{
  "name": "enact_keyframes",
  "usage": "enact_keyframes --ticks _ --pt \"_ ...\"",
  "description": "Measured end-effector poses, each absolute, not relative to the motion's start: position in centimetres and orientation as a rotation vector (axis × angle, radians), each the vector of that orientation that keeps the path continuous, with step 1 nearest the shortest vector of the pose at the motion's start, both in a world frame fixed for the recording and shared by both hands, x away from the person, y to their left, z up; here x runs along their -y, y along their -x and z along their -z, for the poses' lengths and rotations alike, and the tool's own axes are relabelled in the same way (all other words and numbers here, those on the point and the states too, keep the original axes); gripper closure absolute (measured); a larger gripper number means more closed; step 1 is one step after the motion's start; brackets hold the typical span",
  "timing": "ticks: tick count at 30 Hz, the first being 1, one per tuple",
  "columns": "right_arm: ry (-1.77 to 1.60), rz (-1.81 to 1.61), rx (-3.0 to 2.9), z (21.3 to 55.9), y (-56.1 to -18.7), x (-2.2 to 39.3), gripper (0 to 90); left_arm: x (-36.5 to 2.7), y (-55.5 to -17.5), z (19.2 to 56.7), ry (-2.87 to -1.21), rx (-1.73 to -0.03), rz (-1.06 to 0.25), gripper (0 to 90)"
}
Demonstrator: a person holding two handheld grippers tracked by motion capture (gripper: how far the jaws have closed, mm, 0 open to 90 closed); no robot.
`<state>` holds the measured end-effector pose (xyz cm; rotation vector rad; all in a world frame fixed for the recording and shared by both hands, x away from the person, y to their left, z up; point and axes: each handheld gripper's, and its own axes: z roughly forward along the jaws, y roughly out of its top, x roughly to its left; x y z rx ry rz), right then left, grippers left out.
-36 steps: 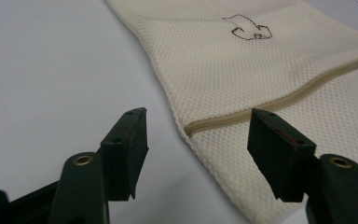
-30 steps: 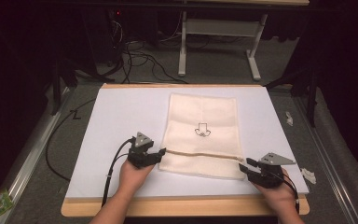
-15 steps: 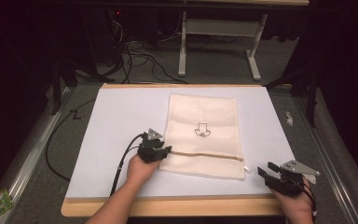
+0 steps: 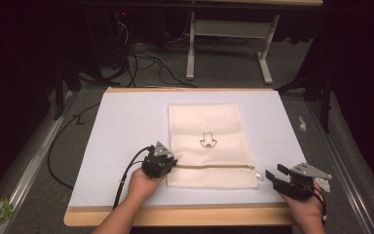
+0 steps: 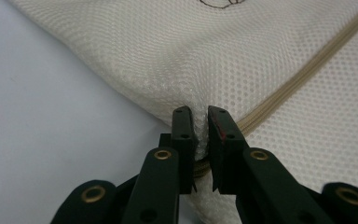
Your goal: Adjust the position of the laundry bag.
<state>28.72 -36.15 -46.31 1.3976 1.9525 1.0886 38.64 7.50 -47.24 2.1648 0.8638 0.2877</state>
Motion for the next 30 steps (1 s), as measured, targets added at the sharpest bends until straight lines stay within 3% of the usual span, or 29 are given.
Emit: enact_keyframes --ticks 6,9,11,13,14,17,21,28,30 --pt "-1.361 -1.110 -1.981 46.2 -30.5 34.6 45.5 -8.0 -36.7 46.8 -2.187 -0.820 -0.319 81.7" --pt "-1.338 -1.099 -1.992 46.1 -31.2 33.8 58.8 -8.5 -36.2 46.6 -2.186 -0.834 -0.388 79.7" --pt "-1.338 -1.102 -1.999 45.9 -31.7 33.5 72.6 -9.1 -36.3 47.0 -2.174 -0.873 -0.388 79.0" --pt "-1.359 -1.111 -2.016 45.8 -32.4 33.1 87.5 -9.7 -36.4 47.3 -2.158 -0.907 -0.380 73.2" --pt "-1.364 -1.125 -2.045 45.8 -32.8 32.9 90.0 -9.8 -36.4 47.3 -2.156 -0.911 -0.377 69.6" --pt "-1.357 -1.100 -2.120 46.0 -33.5 32.3 90.0 -10.3 -35.8 47.0 -2.134 -0.892 -0.379 58.4" --pt "-1.361 -1.060 -2.143 46.5 -34.1 31.4 90.0 -10.5 -35.3 46.9 -2.134 -0.881 -0.412 50.2" --pt "-1.333 -1.004 -2.177 46.9 -34.0 30.1 82.0 -11.2 -35.7 46.5 -2.061 -0.945 -0.379 50.1" --pt "-1.334 -1.005 -2.173 46.9 -33.9 30.1 79.3 -11.5 -35.8 46.4 -2.056 -0.947 -0.416 59.5"
